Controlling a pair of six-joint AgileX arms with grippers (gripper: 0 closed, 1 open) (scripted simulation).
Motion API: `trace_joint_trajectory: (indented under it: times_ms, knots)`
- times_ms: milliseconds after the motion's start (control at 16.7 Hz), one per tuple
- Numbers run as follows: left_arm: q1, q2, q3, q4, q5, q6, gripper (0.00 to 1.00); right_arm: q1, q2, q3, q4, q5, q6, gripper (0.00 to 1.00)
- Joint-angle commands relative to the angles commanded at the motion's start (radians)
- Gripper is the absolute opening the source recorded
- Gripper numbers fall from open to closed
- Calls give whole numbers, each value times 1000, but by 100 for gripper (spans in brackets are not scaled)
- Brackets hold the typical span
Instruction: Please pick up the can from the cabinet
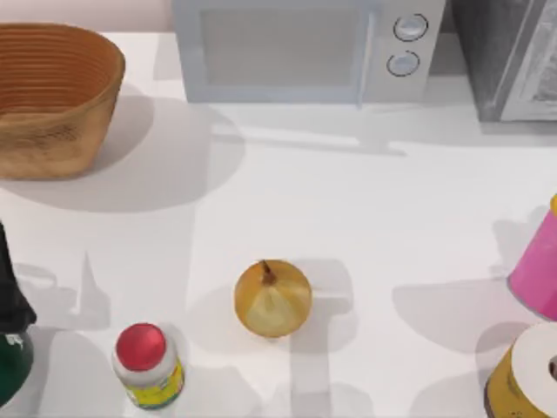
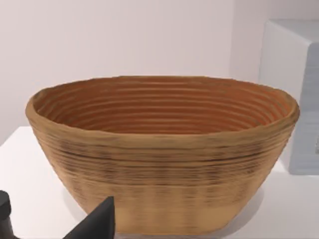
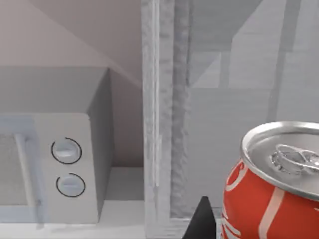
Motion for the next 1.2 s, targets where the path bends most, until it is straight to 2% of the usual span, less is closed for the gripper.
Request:
trace_joint_trajectory:
  times_ms: [240, 480, 960, 1200]
  knots:
    - [0, 0, 0, 0, 0, 0, 100, -79, -218, -293, 89, -81, -3, 0]
    - [0, 0, 0, 0, 0, 0, 100, -121, -340, -451, 142, -125, -4, 0]
    - [0, 0, 0, 0, 0, 0, 100, -126, -342, -467, 153, -137, -6, 0]
    - [0, 0, 0, 0, 0, 0, 100, -173, -231, -433, 262, -250, -50, 0]
